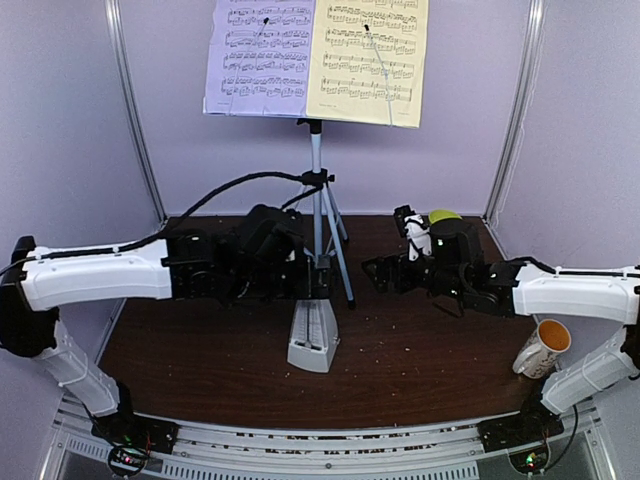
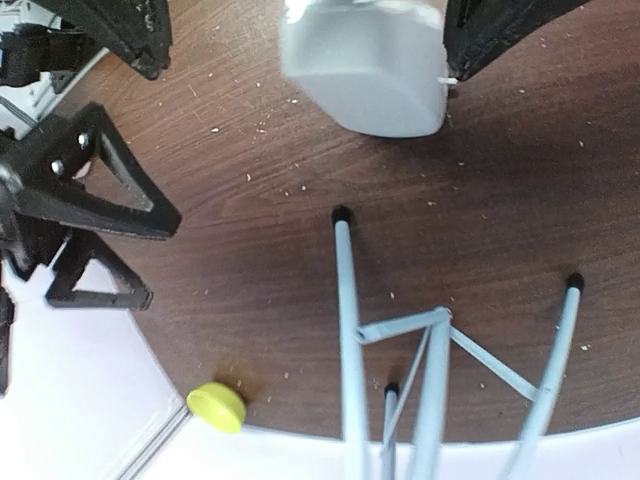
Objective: Set up the instrument practice props
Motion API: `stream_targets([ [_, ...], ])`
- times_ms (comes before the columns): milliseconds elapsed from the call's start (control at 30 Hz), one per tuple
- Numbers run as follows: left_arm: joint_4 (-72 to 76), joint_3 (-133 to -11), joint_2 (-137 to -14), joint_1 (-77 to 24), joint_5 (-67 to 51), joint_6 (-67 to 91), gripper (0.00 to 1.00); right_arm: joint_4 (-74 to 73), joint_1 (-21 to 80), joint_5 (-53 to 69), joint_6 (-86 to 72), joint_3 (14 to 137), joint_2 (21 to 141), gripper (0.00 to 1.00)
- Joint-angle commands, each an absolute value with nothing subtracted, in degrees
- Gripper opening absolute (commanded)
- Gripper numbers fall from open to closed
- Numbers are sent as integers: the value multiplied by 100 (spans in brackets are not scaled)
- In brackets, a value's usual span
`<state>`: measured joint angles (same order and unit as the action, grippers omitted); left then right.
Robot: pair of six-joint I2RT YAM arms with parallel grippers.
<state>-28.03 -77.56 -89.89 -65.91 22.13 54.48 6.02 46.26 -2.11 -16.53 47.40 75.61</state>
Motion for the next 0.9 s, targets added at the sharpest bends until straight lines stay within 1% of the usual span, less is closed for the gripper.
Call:
stream_targets([
  [0, -1587, -6378, -7485, -5962, 1700, 4804, 95, 404, 4644, -390, -2201, 4848, 7310, 100],
  [133, -1264, -4959, -6504, -5285, 1511, 4694, 89, 384, 4662, -266, -2622, 4756, 7154, 100],
  [233, -775, -4202, -6294, -4828, 883, 4497, 79, 402, 4719, -70, -2954, 4704, 7119, 100],
  [300, -438, -3954, -6463, -4698, 524, 4352, 70, 378, 4795, 13, -3139, 4694, 7119, 100],
  [433, 324, -3757, -7263, -4690, -25, 4213, 56, 182, 4964, -97, -3563, 4766, 7074, 100],
  [533, 1075, -3605, -7723, -4700, -377, 4210, 49, -166, 5112, -301, -3764, 4936, 7003, 100],
  [733, 1582, -3970, -8487, -5199, -574, 3951, 41, -713, 5426, -505, -4113, 5158, 6908, 100],
  [867, 2044, -4042, -8789, -5561, -586, 4093, 40, -928, 5652, -607, -4230, 5176, 6819, 100],
])
